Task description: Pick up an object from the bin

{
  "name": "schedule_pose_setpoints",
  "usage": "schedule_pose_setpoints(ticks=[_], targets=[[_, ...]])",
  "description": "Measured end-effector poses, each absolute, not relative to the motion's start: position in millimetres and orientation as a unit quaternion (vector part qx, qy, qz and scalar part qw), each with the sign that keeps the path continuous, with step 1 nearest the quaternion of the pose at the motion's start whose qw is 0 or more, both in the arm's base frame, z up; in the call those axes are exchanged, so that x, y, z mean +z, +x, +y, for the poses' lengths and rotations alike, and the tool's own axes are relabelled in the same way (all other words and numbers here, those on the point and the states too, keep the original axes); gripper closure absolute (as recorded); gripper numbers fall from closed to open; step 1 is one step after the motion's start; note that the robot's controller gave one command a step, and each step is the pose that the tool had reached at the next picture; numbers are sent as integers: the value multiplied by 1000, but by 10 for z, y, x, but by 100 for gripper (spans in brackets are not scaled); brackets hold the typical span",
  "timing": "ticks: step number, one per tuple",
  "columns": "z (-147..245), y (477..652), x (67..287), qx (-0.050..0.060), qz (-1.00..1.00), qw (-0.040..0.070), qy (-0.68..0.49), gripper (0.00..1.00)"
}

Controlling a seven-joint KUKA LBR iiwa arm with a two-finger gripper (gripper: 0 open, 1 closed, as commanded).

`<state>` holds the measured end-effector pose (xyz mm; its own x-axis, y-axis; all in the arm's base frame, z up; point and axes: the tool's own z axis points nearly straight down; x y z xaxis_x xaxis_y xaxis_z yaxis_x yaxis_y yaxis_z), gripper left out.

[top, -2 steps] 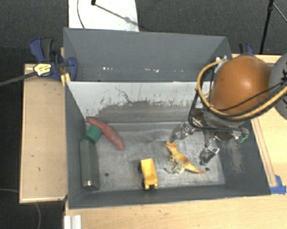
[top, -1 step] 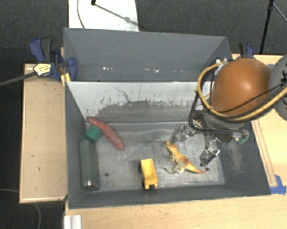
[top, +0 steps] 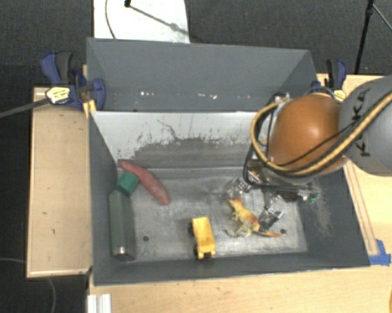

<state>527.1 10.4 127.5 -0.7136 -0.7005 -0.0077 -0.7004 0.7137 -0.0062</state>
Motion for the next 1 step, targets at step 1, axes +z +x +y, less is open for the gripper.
schedule_pose_setpoints(ticks=[1], targets=[[-61, 5273, 729, 0, 911, 3, -412, 100]])
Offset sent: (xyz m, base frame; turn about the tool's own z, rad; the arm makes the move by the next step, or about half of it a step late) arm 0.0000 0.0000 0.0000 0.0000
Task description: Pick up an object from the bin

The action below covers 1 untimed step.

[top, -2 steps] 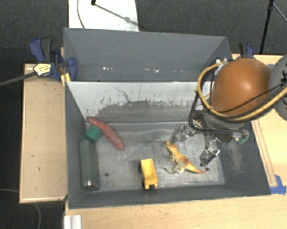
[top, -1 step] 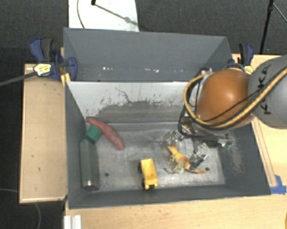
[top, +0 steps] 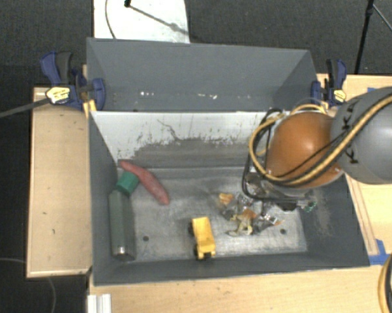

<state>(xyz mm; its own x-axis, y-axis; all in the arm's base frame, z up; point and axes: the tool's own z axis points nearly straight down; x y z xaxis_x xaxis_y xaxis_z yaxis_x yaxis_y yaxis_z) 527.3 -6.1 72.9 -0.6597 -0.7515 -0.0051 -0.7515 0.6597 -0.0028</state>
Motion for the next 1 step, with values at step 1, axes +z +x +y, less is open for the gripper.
schedule_pose_setpoints(ticks=[1], targets=[[-60, 5273, 729, 0, 911, 3, -413, 100]])
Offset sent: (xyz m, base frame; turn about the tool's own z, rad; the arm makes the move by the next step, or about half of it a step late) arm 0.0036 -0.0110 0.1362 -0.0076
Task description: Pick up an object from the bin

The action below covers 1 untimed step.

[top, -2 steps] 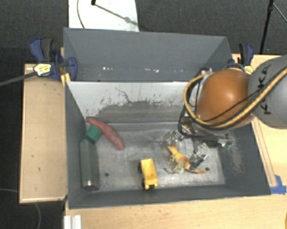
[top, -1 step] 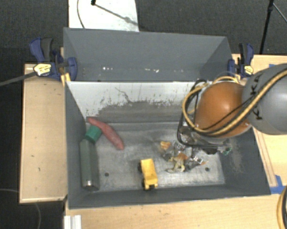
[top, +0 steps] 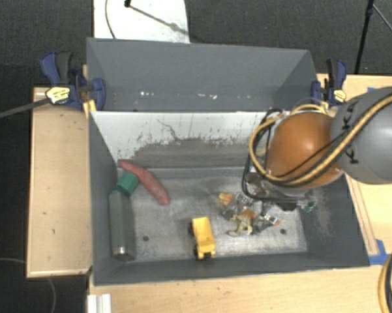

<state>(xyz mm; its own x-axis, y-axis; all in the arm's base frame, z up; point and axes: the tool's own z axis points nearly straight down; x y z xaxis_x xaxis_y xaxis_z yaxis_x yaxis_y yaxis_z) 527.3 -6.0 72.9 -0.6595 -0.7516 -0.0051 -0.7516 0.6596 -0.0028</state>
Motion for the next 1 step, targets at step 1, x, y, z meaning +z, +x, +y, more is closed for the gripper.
schedule_pose_setpoints(ticks=[1], targets=[[-169, 5317, 2095, 0, 910, 1, -414, 100]])
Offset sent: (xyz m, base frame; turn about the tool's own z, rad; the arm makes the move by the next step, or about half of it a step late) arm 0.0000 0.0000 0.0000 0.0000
